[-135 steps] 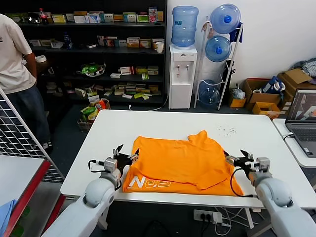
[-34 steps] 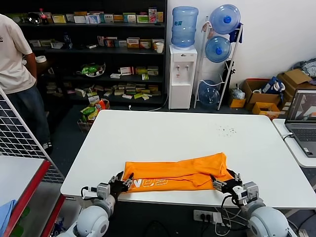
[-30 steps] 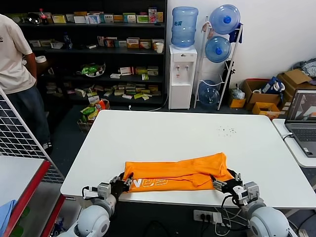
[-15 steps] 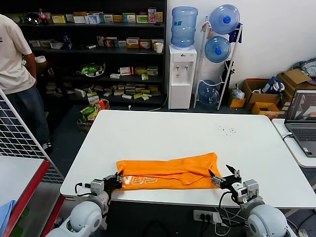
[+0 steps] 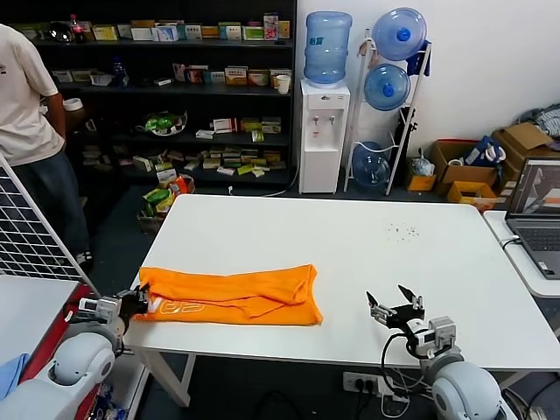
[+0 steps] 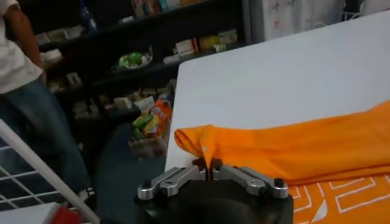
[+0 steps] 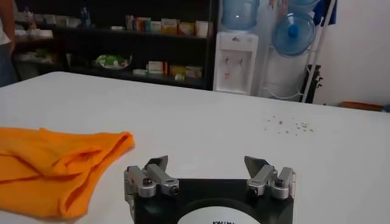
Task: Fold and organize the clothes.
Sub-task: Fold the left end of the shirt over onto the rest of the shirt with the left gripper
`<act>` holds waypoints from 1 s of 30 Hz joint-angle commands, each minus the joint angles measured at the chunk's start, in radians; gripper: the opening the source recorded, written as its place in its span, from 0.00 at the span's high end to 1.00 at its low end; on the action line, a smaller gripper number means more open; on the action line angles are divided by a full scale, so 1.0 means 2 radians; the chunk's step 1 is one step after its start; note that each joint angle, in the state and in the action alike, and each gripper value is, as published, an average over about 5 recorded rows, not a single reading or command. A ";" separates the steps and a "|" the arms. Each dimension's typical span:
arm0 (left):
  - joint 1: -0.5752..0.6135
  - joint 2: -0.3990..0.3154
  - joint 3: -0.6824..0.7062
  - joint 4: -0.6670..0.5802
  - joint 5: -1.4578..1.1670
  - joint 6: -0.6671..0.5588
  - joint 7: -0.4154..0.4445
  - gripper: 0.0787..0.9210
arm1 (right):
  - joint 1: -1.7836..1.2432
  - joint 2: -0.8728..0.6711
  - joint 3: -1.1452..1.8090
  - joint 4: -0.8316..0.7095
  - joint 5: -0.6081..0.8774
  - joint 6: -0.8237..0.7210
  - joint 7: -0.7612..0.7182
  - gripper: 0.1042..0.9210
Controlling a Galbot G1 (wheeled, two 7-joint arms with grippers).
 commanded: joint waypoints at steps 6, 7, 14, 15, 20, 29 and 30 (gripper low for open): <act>-0.031 -0.106 0.080 -0.163 -0.112 0.051 -0.068 0.96 | -0.005 0.024 0.006 -0.007 -0.027 0.009 0.006 0.12; -0.039 -0.121 0.089 -0.162 -0.118 0.054 -0.073 0.96 | -0.005 0.026 0.007 -0.007 -0.028 0.008 0.006 0.12; -0.087 -0.211 0.150 -0.127 -0.130 0.067 -0.097 0.96 | -0.004 0.035 0.008 -0.012 -0.033 0.004 0.008 0.12; -0.092 -0.223 0.155 -0.119 -0.128 0.067 -0.098 0.96 | -0.003 0.036 0.008 -0.013 -0.033 0.004 0.008 0.12; -0.107 -0.297 0.174 -0.073 -0.107 0.065 -0.102 0.96 | -0.001 0.044 0.007 -0.018 -0.037 0.005 0.007 0.12; -0.108 -0.342 0.196 -0.026 -0.073 0.063 -0.087 0.96 | 0.003 0.039 0.006 -0.020 -0.033 0.002 0.007 0.12; -0.108 -0.343 0.197 -0.022 -0.072 0.062 -0.085 0.96 | 0.004 0.038 0.006 -0.020 -0.032 0.001 0.006 0.12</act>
